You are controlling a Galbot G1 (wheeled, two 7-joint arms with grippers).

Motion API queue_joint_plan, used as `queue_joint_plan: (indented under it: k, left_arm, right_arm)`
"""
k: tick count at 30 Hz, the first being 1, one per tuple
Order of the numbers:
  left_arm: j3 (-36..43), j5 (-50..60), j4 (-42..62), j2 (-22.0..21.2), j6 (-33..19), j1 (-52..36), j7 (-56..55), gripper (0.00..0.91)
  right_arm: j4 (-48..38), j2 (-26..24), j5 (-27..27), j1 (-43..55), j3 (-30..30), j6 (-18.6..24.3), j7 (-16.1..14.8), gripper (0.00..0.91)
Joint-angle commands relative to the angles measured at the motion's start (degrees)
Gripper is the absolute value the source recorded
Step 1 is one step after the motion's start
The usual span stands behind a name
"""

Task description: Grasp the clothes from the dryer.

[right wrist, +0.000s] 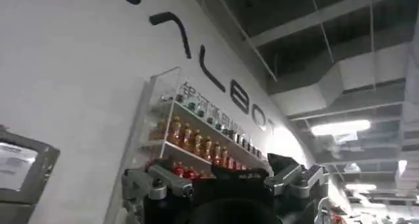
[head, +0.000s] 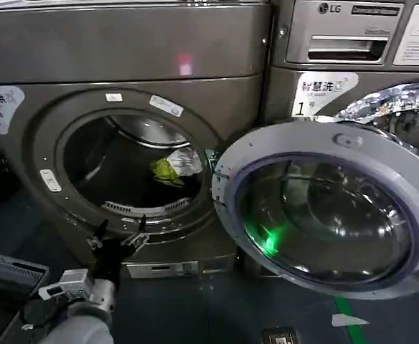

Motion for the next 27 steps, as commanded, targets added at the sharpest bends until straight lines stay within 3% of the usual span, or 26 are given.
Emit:
queue_joint_plan:
  k: [1,10,14,23,27]
  left_arm:
    - [-0.1,0.0,-0.1,0.1,0.0,0.0,0.0,0.907]
    - [0.0,-0.2,0.1,0.3,-0.2,-0.5,0.3,0.907]
    - [-0.1,0.1,0.0,0.8,-1.2,-1.5,0.4,0.907]
    - [-0.6,-1.4,8.7,2.0,-2.3,-11.4,0.8,0.907]
    - [-0.3,-2.8,17.8,3.4,-2.2,-19.8,0.8,0.907]
  right_arm:
    - [0.1,-0.1,0.0,0.0,0.0,0.0,0.0,0.907]
    - [1.9,0.4,0.2,-0.4,0.4,-1.8,0.6,0.907]
    - [3.9,0.5,-4.2,-1.1,1.3,-3.8,-1.8,0.907]
    - [5.1,-0.8,-4.0,-2.3,3.4,-5.6,-4.1,0.907]
    - [5.0,-2.2,-2.6,-1.9,3.5,-12.2,1.0,0.907]
